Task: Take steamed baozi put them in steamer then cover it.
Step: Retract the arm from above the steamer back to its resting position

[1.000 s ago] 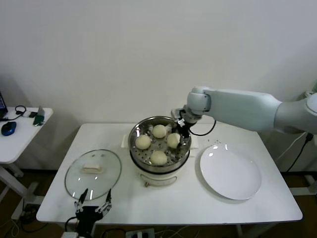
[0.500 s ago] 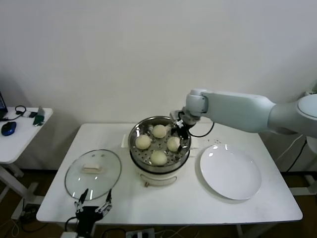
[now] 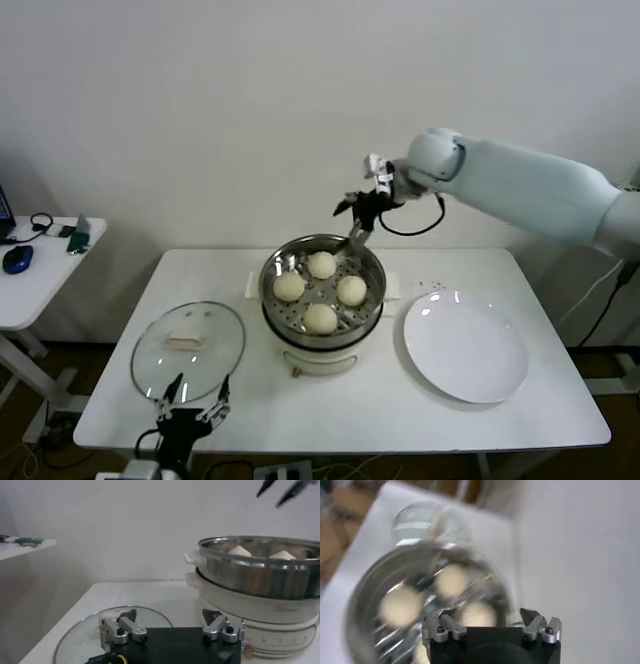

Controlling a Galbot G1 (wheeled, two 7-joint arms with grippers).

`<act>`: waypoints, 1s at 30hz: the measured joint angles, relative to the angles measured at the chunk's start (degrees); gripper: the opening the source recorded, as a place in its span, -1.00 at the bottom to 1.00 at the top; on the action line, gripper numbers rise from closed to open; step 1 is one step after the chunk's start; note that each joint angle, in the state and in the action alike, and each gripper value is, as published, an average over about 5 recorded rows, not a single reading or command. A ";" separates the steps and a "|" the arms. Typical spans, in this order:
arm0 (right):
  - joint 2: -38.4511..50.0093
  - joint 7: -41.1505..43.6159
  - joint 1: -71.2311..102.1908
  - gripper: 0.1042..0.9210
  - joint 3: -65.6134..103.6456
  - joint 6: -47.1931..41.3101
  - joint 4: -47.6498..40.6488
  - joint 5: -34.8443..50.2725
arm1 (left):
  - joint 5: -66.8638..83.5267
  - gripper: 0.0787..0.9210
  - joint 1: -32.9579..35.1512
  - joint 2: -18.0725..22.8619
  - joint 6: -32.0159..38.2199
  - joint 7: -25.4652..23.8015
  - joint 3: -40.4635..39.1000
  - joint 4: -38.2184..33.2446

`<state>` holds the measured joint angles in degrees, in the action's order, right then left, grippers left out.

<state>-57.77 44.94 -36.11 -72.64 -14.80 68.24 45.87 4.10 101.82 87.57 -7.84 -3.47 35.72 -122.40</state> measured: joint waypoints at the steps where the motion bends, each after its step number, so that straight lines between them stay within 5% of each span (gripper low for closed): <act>1: 0.91 -2.39 0.93 0.76 1.94 -0.20 0.53 0.50 | 0.16 0.77 -0.16 -0.05 0.00 0.21 -0.04 0.08; 15: 17.74 -32.32 28.92 0.76 37.01 0.46 12.81 2.21 | 1.17 0.77 -4.18 -2.81 -0.10 1.36 1.16 1.06; 30: 20.41 -38.98 80.72 0.76 84.74 10.68 24.63 -3.95 | -2.62 0.77 -8.50 -5.65 1.79 2.93 1.78 3.80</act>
<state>-37.36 5.96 44.61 12.11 -4.12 92.87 41.92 1.48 93.32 81.92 -6.05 -0.54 37.50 -118.60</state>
